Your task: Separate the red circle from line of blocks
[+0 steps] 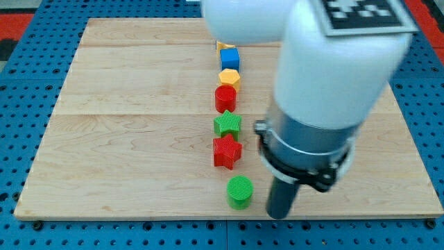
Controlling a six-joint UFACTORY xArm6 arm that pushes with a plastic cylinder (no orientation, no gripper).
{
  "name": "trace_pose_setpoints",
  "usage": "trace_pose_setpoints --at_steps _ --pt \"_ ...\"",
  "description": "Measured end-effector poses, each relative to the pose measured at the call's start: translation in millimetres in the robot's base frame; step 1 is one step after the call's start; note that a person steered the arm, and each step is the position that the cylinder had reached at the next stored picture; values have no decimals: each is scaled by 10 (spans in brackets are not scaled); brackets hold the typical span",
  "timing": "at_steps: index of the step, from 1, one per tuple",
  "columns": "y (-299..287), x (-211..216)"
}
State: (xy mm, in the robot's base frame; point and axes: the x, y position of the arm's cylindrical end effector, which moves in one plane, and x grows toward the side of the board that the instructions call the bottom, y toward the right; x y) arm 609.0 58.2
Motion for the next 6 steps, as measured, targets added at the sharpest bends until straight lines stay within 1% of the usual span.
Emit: trace_pose_setpoints --at_steps 1,2,3,4,5,6 --pt "-284 -246" --pt "-392 -384" --pt "-393 -390" --pt "13 -381" --pt "713 -566" --pt "787 -1546"
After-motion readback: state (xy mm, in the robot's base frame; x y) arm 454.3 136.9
